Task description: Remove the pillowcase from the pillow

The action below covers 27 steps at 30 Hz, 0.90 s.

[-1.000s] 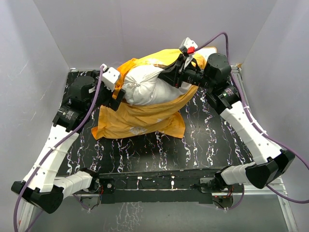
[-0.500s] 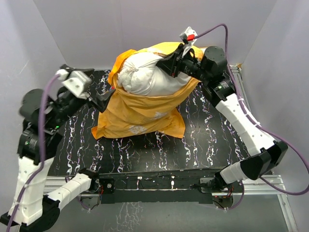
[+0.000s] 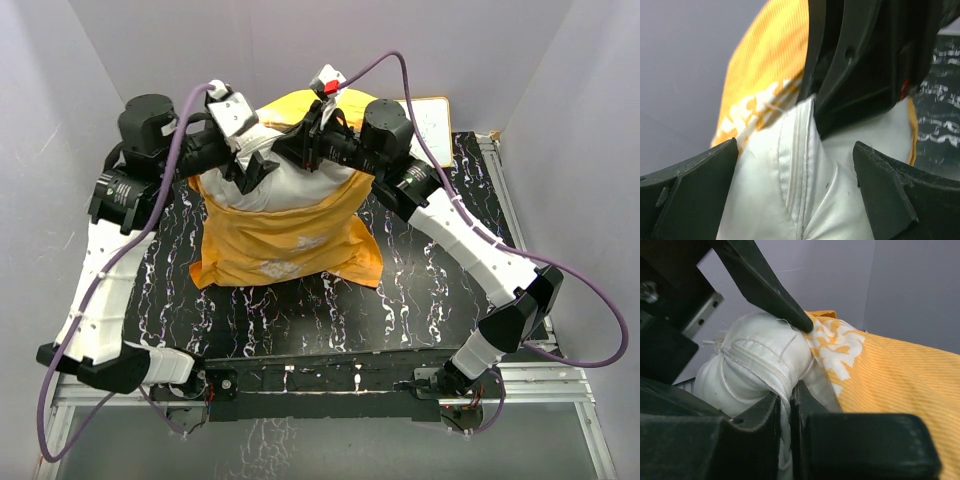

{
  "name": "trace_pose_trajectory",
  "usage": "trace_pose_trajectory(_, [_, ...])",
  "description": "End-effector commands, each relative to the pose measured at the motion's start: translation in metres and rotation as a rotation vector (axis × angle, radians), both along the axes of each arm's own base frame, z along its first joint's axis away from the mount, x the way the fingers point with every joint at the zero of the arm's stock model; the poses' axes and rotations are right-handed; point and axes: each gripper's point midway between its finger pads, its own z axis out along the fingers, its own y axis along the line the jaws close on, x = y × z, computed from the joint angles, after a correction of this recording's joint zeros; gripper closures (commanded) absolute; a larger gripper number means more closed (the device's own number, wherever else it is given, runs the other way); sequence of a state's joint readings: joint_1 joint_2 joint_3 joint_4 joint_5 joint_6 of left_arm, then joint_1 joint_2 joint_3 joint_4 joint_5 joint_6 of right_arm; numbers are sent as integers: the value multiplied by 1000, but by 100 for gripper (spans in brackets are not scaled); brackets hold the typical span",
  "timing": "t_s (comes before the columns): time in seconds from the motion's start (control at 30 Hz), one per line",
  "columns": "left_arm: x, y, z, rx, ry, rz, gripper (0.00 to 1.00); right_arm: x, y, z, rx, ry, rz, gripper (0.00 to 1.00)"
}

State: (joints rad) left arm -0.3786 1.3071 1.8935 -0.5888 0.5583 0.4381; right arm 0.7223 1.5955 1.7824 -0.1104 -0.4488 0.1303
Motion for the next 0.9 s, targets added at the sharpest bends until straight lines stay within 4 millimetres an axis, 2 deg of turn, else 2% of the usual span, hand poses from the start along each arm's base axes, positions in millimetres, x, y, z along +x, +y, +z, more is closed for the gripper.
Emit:
trace_pose_trajectory(0.0, [-21, 15, -7, 136, -87, -25, 3, -26, -6, 31, 69, -37, 88, 92])
trace_pose_trajectory(0.2, [-25, 21, -39, 222, -31, -36, 3, -45, 2, 34, 55, -34, 206, 92])
trace_pose_trajectory(0.47, [-27, 15, -110, 257, 171, -84, 8, -68, 22, 41, 61, -7, 288, 92])
trace_pose_trajectory(0.57, [-25, 14, -120, 251, 187, -80, 14, -76, 21, 46, 73, -2, 324, 92])
trace_pose_trajectory(0.67, [-20, 14, -127, 257, 198, -65, 30, -84, 19, 49, 79, 3, 359, 92])
trace_pose_trajectory(0.7, [-18, 14, -129, 259, 204, -59, 43, -85, 17, 51, 82, 3, 364, 91])
trace_pose_trajectory(0.73, [-16, 15, -131, 261, 206, -51, 64, -86, 12, 55, 88, -5, 375, 84])
trace_pose_trajectory(0.77, [-13, 16, -131, 266, 202, -38, 83, -89, 6, 57, 94, -6, 393, 67])
trace_pose_trajectory(0.8, [-11, 18, -130, 266, 191, -20, 93, -90, -2, 61, 100, -21, 394, 57])
trace_pose_trajectory(0.83, [-8, 20, -128, 266, 176, -5, 100, -88, -8, 64, 101, -41, 377, 52])
trace_pose_trajectory(0.87, [-6, 21, -126, 266, 156, 8, 100, -86, -16, 68, 102, -66, 339, 49])
